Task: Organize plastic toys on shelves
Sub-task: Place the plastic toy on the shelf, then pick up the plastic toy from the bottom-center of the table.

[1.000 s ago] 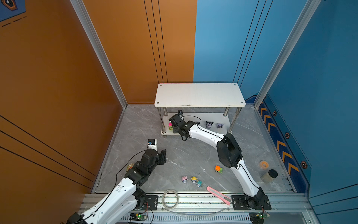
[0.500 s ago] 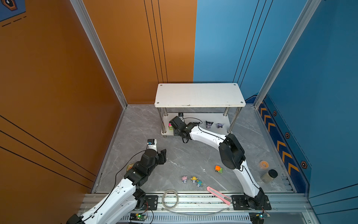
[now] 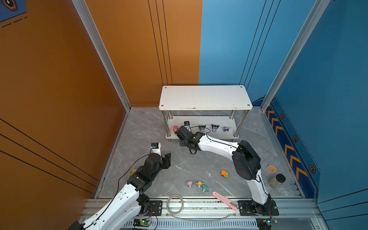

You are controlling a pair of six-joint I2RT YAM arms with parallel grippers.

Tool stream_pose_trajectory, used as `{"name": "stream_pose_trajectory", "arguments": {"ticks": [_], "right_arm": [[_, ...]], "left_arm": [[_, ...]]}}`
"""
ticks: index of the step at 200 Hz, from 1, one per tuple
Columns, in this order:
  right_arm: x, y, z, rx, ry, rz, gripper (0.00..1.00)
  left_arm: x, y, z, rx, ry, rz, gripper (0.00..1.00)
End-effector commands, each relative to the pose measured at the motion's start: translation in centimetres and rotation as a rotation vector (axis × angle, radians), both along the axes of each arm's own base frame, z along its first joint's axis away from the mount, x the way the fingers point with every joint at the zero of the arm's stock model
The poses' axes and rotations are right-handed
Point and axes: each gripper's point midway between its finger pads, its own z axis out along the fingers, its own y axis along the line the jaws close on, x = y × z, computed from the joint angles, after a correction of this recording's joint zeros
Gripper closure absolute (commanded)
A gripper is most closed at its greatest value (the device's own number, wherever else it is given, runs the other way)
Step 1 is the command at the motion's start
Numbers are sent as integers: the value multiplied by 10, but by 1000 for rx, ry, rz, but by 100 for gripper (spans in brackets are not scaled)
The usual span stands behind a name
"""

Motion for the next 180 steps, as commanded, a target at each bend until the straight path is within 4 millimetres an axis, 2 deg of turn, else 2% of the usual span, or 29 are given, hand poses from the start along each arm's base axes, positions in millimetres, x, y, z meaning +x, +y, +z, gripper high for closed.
{"name": "stream_pose_trajectory", "arguments": {"ticks": [1, 27, 49, 65, 84, 97, 129, 137, 162, 169, 180], "right_arm": [[-17, -9, 36, 27, -60, -16, 45], [-49, -22, 51, 0, -66, 11, 43], [-80, -50, 56, -64, -48, 15, 38], [-102, -82, 46, -99, 3, -13, 32], [-130, -128, 26, -175, 77, -61, 27], [-147, -160, 23, -221, 110, -95, 25], [-170, -227, 12, -253, 173, -194, 17], [-175, -234, 4, -222, 209, -206, 15], [-180, -239, -15, -130, 253, -182, 7], [-180, -241, -20, -120, 259, -171, 0], [-180, -245, -29, -114, 283, -163, 0]], "left_arm": [[-3, 0, -7, -19, 18, -6, 36], [-4, -3, -9, -32, 22, -11, 36], [-5, -9, -12, -39, 32, -28, 36], [-7, -15, -13, -33, 32, -46, 36], [-10, -20, -10, -24, 19, -64, 36], [-11, -22, -9, -21, 11, -71, 36], [-12, -26, -7, -29, -4, -82, 35], [-12, -26, -7, -29, -4, -84, 35], [-12, -28, -9, -24, 1, -91, 35], [-12, -28, -8, -25, 0, -90, 35], [-12, -29, -9, -23, 1, -91, 35]]}}
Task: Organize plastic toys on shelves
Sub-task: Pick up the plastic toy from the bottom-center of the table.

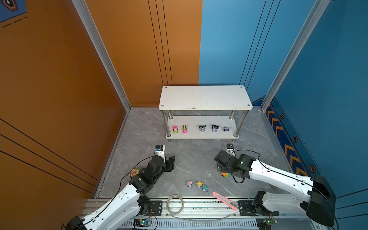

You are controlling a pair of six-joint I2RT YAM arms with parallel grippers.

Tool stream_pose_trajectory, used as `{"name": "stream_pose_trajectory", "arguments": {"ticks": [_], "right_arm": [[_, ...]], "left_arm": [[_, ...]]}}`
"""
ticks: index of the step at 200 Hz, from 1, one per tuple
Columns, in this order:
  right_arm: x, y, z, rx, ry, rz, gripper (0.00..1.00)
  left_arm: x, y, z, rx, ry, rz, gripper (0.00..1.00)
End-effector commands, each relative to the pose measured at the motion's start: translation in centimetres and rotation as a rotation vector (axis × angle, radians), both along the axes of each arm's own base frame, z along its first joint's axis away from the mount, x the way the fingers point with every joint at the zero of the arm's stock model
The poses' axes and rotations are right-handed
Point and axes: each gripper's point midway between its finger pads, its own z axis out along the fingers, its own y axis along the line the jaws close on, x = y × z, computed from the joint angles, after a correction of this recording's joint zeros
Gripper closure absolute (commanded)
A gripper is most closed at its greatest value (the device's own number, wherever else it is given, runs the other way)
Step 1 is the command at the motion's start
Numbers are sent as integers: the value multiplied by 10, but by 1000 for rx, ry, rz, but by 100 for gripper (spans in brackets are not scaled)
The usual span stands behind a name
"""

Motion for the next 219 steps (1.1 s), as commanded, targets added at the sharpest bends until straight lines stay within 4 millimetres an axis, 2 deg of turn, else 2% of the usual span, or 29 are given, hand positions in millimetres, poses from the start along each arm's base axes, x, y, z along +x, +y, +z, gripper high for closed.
{"name": "stream_pose_trajectory", "arguments": {"ticks": [1, 23, 64, 88, 108, 147, 171, 187, 199, 219], "right_arm": [[-4, 2, -17, 62, 57, 27, 0], [0, 2, -33, 86, 84, 37, 0], [7, 29, -51, 174, 122, 111, 0], [2, 45, -66, 232, 168, 152, 1], [-7, 43, -74, 225, 193, 145, 4], [-26, 38, -71, 231, 178, 126, 8], [-33, 45, -67, 230, 153, 148, 14], [-37, 57, -68, 230, 156, 169, 16], [-38, 60, -69, 180, 151, 173, 17], [-32, 46, -70, 45, 136, 123, 19]], "left_arm": [[0, 0, -3, 8, -4, 5, 35], [1, -1, -4, 9, 0, 5, 35], [2, -1, -7, 18, 10, 8, 34], [3, -3, -7, 23, 13, 6, 34], [4, -4, -7, 27, 15, 4, 34], [6, -5, -9, 30, 19, 2, 34], [7, -7, -9, 28, 17, 0, 34], [7, -8, -7, 25, 17, -2, 34], [7, -8, -7, 26, 19, -6, 34], [6, -8, -5, 28, 15, -5, 33]]}}
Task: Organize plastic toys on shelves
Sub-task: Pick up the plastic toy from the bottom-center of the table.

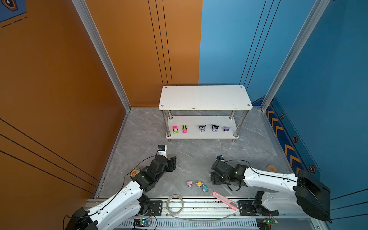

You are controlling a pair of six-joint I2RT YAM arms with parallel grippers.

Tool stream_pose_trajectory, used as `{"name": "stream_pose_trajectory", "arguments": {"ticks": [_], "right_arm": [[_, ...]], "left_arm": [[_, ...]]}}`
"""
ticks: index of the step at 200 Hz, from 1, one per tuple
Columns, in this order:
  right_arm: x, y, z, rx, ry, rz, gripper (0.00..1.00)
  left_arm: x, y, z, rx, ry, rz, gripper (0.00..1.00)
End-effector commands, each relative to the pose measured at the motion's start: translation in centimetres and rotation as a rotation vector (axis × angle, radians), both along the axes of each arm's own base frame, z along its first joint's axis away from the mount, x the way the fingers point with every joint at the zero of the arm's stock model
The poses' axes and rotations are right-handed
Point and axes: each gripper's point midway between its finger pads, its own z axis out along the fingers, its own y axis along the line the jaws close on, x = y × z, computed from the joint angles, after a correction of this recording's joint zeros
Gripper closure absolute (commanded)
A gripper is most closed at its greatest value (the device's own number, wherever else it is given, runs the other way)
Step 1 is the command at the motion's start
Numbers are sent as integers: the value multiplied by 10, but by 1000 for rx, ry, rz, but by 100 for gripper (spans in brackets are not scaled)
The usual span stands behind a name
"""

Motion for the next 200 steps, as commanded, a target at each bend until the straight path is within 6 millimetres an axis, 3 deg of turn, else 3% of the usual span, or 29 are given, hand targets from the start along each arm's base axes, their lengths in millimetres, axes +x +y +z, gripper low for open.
{"name": "stream_pose_trajectory", "arguments": {"ticks": [1, 44, 70, 113, 154, 200], "right_arm": [[10, -16, 2, -138, -43, -80, 19], [20, -26, 8, -163, -84, -156, 28], [23, -27, 16, -137, -104, -169, 48], [26, -25, 22, -117, -120, -169, 66], [40, -1, 37, -122, -138, -96, 76], [87, 50, 73, -114, -186, 3, 78]], "left_arm": [[2, -2, 11, -6, -26, 1, 33], [-1, 3, 12, 5, -31, 10, 33], [0, 3, 12, 9, -35, 10, 33], [2, 0, 13, 15, -32, 4, 33], [2, 4, 16, 25, -43, 14, 33], [0, 10, 18, 34, -46, 23, 33]]}}
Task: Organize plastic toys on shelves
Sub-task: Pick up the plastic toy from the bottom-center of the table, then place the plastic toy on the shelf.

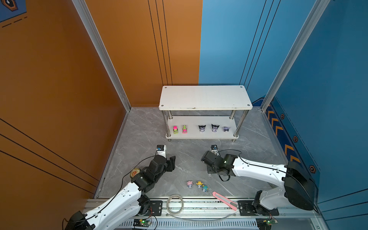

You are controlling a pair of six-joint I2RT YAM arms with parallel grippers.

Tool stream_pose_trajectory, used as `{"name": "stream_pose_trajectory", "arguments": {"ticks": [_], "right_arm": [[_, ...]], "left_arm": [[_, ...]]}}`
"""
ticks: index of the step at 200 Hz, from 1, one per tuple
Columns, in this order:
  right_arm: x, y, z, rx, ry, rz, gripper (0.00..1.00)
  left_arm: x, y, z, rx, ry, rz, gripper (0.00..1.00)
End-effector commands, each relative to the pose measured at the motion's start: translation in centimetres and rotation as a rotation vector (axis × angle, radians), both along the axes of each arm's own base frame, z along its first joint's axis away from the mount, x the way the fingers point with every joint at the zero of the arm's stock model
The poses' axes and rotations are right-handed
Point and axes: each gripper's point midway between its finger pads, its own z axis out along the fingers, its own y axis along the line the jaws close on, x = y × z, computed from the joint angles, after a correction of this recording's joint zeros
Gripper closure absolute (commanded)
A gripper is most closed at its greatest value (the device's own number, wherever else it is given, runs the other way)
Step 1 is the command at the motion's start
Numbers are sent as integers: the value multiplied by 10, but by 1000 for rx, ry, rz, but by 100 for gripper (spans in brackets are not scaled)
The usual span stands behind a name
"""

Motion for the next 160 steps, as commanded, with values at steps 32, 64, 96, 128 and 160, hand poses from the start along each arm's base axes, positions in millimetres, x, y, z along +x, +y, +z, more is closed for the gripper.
{"name": "stream_pose_trajectory", "arguments": {"ticks": [32, 64, 96, 128, 160], "right_arm": [[65, 50, 32, -43, -48, 135, 78], [104, 78, 33, -74, -58, 182, 81], [139, 91, 33, -104, -91, 193, 82], [161, 96, 37, -126, -131, 191, 82], [173, 97, 36, -159, -157, 191, 82]], "left_arm": [[1, 9, 10, 32, -21, 19, 33], [1, 15, 8, 37, -18, 35, 33], [2, 17, 6, 37, -7, 41, 33], [4, 18, 7, 39, -3, 44, 33], [4, 19, 3, 43, 8, 46, 33]]}}
